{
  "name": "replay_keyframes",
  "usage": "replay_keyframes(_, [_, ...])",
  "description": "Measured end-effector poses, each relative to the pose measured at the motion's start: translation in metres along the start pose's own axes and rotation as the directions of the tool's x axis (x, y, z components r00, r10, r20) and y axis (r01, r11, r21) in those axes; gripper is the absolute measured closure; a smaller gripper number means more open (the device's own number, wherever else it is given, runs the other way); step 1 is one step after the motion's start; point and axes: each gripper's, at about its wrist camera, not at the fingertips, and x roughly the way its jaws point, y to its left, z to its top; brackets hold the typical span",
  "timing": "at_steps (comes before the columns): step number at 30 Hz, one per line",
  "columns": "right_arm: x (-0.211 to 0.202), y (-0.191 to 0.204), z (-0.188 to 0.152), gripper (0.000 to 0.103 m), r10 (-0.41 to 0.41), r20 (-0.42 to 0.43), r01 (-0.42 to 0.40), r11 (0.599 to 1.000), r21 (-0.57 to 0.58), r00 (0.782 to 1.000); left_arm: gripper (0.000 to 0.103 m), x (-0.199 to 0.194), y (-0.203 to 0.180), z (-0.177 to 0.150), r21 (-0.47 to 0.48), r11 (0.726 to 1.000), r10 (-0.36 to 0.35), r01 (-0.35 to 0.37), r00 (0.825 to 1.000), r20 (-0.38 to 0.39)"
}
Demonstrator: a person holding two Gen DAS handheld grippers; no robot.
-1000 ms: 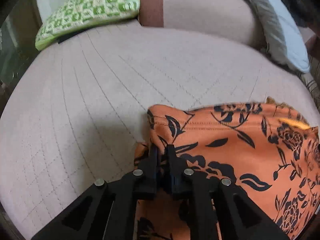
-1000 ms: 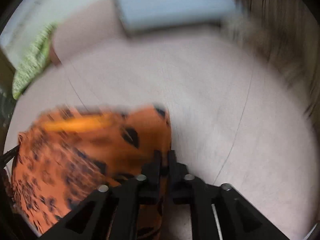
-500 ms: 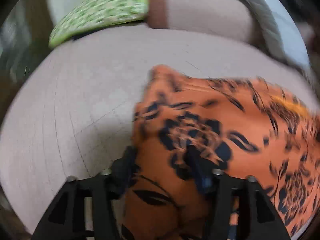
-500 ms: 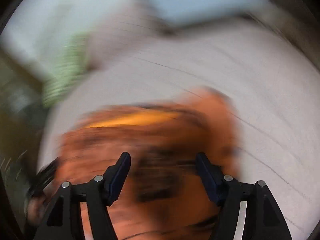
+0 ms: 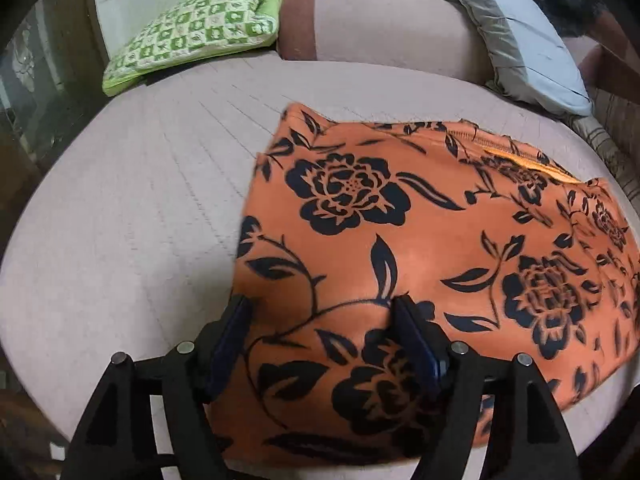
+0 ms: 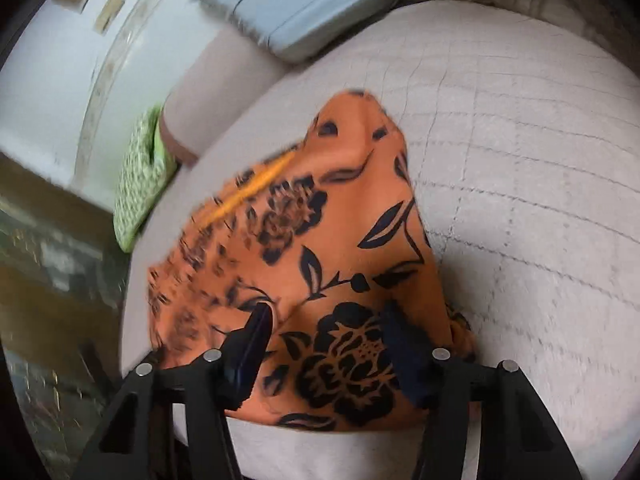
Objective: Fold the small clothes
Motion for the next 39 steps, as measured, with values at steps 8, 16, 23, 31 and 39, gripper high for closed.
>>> replay_keyframes(8, [0.006,-0.051,-0.038,0.033,0.085,-0.052,-0.073,0.974,0.213,0.995,0.022,0.001,-0.011,-0.028,0.068,0.998,-0.005,0.007,1.0,-0.031])
replay_keyframes(16, [-0.031,-0.071,-0.013,0.027,0.044,-0.016,-0.04,0.982,0.182,0.999,0.022,-0.069,-0.023,-0.004,-0.008,0.991,-0.135,0.137,0.984,0.115])
replay_keyframes(23, [-0.009,-0.07,-0.016,0.026,0.08,-0.097,-0.065,0.986,0.151,0.992,0.022,-0.049,-0.117,0.01,0.143,0.958,-0.261,0.247,0.962,0.086])
replay_keyframes(31, [0.007,-0.061,0.0,0.086,0.107,-0.169,-0.094,0.992,0.084,0.98,0.017,0.011,-0.169,-0.007,0.266,0.949,-0.174,0.168,0.985,-0.001])
replay_keyframes(39, [0.006,-0.063,-0.004,0.057,0.064,-0.166,-0.053,0.996,0.068,0.984,0.018,-0.012,-0.164,0.007,0.265,0.945,-0.209,0.19,0.977,0.048])
